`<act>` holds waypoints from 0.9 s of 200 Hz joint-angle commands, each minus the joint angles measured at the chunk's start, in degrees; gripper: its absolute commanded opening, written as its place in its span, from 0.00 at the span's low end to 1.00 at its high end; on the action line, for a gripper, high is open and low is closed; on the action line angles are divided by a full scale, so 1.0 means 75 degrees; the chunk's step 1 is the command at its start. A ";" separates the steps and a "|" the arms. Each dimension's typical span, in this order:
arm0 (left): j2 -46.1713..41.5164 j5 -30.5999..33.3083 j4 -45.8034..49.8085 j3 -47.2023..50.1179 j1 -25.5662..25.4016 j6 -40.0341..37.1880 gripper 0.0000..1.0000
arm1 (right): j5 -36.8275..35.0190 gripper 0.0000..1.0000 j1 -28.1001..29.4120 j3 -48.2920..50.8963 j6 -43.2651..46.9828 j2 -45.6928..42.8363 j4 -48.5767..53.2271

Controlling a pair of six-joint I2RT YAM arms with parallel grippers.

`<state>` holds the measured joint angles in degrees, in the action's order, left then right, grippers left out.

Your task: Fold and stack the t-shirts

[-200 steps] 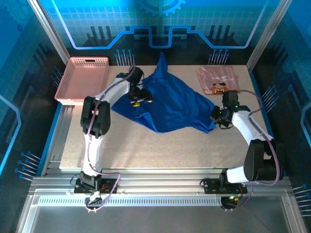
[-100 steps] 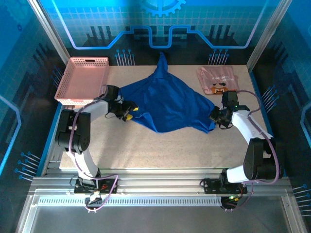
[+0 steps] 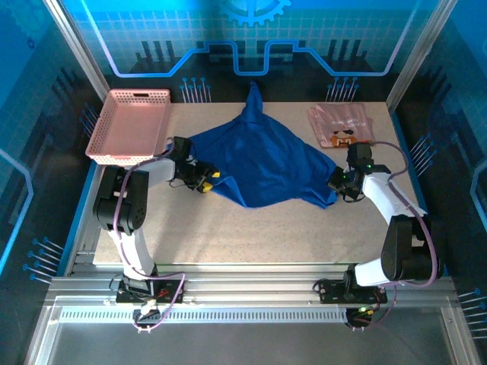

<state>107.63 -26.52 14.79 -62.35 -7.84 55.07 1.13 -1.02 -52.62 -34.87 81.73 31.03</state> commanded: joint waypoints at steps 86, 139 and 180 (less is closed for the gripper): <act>0.0179 0.0215 -0.0006 -0.0382 -0.0190 0.0005 0.41 | 0.0064 0.00 0.0112 -0.0291 0.0091 0.0165 0.0164; 0.0258 0.0124 0.0178 -0.0558 -0.0210 -0.0127 0.18 | -0.0053 0.00 0.0112 -0.0227 0.0068 0.0140 0.0139; -0.0117 -0.0006 0.0246 -0.0499 -0.0129 -0.0273 0.00 | -0.0183 0.00 0.0010 -0.0226 -0.0024 0.0052 0.0037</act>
<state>108.81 -25.32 14.79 -65.21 -9.32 54.08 0.60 -0.80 -53.63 -34.87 82.54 31.38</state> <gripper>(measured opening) 0.054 0.063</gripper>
